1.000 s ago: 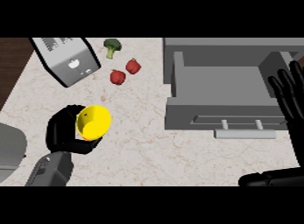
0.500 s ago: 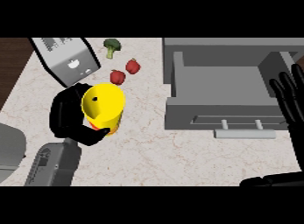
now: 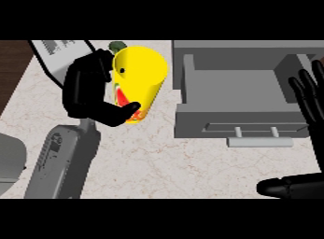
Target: Pick up the cup, place it into the drawer and close the drawer
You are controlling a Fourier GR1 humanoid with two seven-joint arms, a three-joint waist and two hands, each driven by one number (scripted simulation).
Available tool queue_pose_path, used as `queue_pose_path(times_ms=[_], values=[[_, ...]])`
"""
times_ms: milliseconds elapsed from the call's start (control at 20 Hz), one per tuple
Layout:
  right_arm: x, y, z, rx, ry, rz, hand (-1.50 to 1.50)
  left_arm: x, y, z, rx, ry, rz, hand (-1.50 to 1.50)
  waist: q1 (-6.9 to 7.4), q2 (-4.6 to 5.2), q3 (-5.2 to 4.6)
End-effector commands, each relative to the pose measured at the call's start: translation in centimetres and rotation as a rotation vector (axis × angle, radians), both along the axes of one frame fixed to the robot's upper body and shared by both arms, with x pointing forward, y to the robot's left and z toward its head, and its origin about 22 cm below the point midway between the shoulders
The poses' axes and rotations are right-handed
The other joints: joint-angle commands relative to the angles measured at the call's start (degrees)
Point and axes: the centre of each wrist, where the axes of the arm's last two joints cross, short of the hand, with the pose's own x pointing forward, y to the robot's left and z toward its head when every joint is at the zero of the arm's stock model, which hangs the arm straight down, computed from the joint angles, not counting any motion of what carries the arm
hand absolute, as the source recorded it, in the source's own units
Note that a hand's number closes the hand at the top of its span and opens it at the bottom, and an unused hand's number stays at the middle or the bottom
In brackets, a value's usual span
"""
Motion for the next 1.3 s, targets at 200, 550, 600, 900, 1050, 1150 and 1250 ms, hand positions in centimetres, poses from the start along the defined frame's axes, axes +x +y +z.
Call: queue_pose_path(times_ms=[200, 550, 600, 900, 1050, 1150, 1250], values=[[-1.0, -0.1, 0.3, -0.008, -0.006, 0.000, -1.50, 3.3, -3.5, 4.6, 0.062, 0.004, 0.011, 1.50, -0.27, 0.08, -0.01], [0.7, -2.4, -0.7, 0.001, 0.001, -0.012, -1.50, 4.9, -6.2, 6.9, 0.117, 0.036, -0.024, 1.50, -0.28, 0.15, 0.01], [0.3, -0.3, -1.4, 0.005, -0.001, -0.009, -1.50, 4.7, -7.9, 7.9, 0.136, 0.015, -0.003, 1.50, -0.42, 0.12, 0.00], [-0.2, 1.0, 0.1, 0.010, -0.005, 0.015, -1.50, 7.4, -9.7, 8.5, 0.191, 0.055, 0.021, 1.50, -0.81, 0.19, -0.02], [0.4, 0.3, -1.5, -0.015, 0.015, 0.000, -1.50, 7.6, -10.3, 6.5, 0.173, 0.098, 0.017, 1.50, -0.95, 0.27, -0.01], [0.7, -0.6, 0.2, -0.009, 0.004, -0.010, -1.50, 7.6, -11.6, 6.6, 0.195, 0.097, 0.042, 1.50, -1.33, 0.27, -0.01], [0.8, -2.2, -1.1, -0.003, 0.000, 0.011, -1.50, 7.9, -12.6, 6.5, 0.201, 0.102, 0.043, 1.50, -2.07, 0.45, 0.02]])
